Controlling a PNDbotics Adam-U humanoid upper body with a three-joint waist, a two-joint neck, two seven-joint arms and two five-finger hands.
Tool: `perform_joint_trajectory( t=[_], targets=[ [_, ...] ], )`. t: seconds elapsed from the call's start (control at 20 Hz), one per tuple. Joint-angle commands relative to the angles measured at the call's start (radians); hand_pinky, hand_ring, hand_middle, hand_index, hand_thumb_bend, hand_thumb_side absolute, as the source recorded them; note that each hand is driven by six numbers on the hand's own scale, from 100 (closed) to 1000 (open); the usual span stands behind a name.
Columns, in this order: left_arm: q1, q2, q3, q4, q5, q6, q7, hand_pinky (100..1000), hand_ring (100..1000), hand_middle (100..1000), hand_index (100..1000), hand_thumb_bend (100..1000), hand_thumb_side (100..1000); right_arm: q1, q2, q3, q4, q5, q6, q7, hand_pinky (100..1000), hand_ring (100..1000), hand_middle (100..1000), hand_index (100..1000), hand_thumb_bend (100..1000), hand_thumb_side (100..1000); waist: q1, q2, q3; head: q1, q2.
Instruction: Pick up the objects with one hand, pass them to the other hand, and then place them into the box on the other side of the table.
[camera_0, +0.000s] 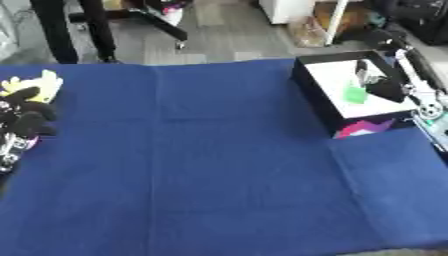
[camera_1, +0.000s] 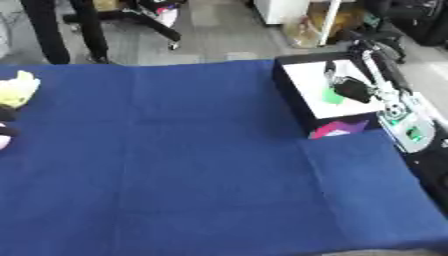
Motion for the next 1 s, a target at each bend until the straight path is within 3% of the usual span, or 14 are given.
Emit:
perform_joint_trajectory(
  t=[0.05,0.3,0.55,0.75,1.0],
  targets=[
    [-0.034,0.067,0.034,0.0,-0.075,0.04,0.03,632,673,618,856,623,596,0.046,-0.041,-0.022,-0.25,-0.006,0.028,-0.017,832,829,867,1000,100,233,0.004,-0.008,-0.005,0.035,-0.016],
    [-0.102,0.168,0.068,0.099,-0.257,0.189,0.109,637,652,604,851,504,427,0.178,0.002,-0.03,-0.574,0.05,0.059,0.024,824,809,836,1000,100,184,0.014,-0.006,-0.022,0.105,-0.022],
    [-0.207,0.256,0.043,0.311,-0.501,0.355,0.061,691,667,635,858,421,351,0.25,0.056,-0.016,-0.623,0.093,-0.014,0.054,823,799,819,1000,100,178,0.022,-0.01,-0.042,0.154,-0.023],
    [-0.309,0.27,0.016,0.526,-0.645,0.392,-0.044,715,659,634,843,402,323,0.275,0.084,-0.005,-0.624,0.13,-0.056,0.07,822,795,811,1000,100,171,0.023,-0.016,-0.058,0.178,-0.023],
    [-0.388,0.24,0.003,0.713,-0.75,0.363,-0.143,746,672,657,847,356,301,0.28,0.103,0.006,-0.624,0.136,-0.077,0.076,822,794,808,1000,100,167,0.019,-0.016,-0.074,0.191,-0.022]
  ],
)
